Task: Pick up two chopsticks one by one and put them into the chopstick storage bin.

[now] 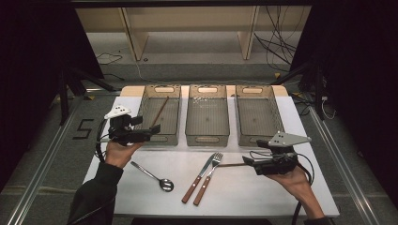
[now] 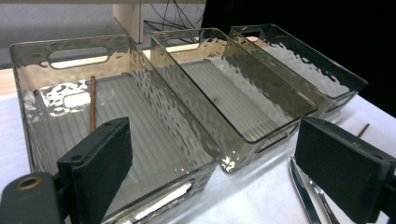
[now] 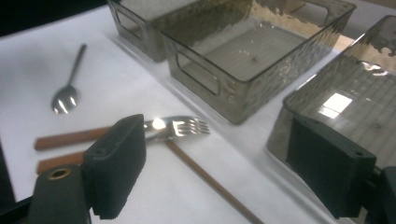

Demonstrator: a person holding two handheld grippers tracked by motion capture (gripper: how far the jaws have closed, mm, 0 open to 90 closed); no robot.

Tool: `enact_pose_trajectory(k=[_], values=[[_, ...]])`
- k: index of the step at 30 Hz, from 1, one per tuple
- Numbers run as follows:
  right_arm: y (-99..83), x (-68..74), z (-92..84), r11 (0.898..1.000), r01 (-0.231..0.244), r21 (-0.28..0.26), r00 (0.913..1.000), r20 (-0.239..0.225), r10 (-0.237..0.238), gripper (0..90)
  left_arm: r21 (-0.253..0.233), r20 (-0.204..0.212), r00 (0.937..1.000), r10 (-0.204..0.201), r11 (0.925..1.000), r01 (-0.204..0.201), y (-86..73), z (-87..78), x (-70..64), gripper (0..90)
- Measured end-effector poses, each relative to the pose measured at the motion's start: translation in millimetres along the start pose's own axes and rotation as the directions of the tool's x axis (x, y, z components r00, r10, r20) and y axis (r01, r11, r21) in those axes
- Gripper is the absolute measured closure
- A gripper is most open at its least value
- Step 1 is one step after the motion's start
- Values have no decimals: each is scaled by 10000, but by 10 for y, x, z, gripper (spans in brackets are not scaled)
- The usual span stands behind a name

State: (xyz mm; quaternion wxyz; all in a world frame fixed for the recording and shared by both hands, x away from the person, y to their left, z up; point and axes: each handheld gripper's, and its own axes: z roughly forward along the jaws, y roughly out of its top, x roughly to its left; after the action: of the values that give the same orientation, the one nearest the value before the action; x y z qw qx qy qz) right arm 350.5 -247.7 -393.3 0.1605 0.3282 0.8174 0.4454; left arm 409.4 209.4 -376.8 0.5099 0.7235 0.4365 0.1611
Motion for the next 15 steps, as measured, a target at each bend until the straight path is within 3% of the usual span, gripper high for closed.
enact_pose_trajectory(k=[5, 8, 15], values=[[64, -91, 71, 9958, 470, 785, 9987, 163, -485, 214, -139, 198, 9995, 230, 9996, -227, -93, -39, -91, 104], [73, -127, 119, 9867, 806, 1414, 9965, 107, -830, 225, -244, 306, 9988, 389, 9990, -381, -156, -69, -149, 103], [86, -221, 220, 9287, 1857, 3209, 9819, -248, -1878, 294, -423, 594, 9949, 819, 9959, -795, -267, -134, -289, 105]])
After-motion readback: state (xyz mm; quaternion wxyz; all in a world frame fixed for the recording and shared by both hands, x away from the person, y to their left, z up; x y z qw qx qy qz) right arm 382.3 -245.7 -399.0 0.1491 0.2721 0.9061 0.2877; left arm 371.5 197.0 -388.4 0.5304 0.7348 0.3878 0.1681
